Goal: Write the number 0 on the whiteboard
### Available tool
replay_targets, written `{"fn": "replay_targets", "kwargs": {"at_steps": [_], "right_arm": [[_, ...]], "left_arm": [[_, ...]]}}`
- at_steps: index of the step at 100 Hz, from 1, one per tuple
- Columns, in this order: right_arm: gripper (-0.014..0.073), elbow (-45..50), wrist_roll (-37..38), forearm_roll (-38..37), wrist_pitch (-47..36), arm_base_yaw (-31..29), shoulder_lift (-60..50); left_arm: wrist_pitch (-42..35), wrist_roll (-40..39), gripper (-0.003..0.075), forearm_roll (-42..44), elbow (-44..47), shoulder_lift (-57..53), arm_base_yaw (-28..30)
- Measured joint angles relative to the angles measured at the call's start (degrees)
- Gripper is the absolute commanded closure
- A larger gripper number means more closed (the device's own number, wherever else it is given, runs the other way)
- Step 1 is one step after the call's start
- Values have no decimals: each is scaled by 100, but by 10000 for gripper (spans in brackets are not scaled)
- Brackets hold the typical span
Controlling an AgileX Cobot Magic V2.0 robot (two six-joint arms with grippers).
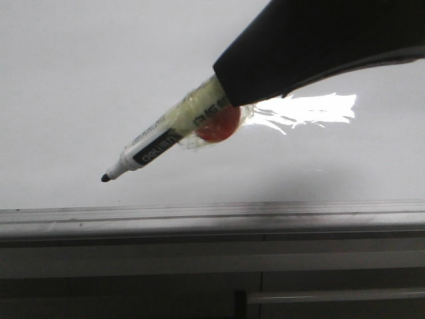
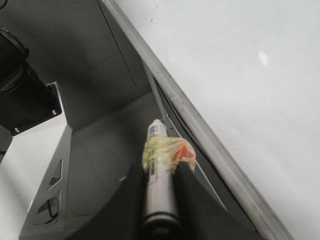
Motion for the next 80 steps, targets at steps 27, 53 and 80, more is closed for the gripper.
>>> {"fn": "replay_targets", "kwargs": {"at_steps": [27, 53, 80], "right_arm": [[662, 0, -510, 34, -747, 0, 0], [662, 0, -614, 34, -1141, 0, 220], [662, 0, -617, 34, -1393, 5, 641]], "left_arm": [[37, -53, 740, 0, 0, 0, 0], [37, -115, 740, 0, 0, -10, 0], [37, -124, 740, 0, 0, -22, 0]]}}
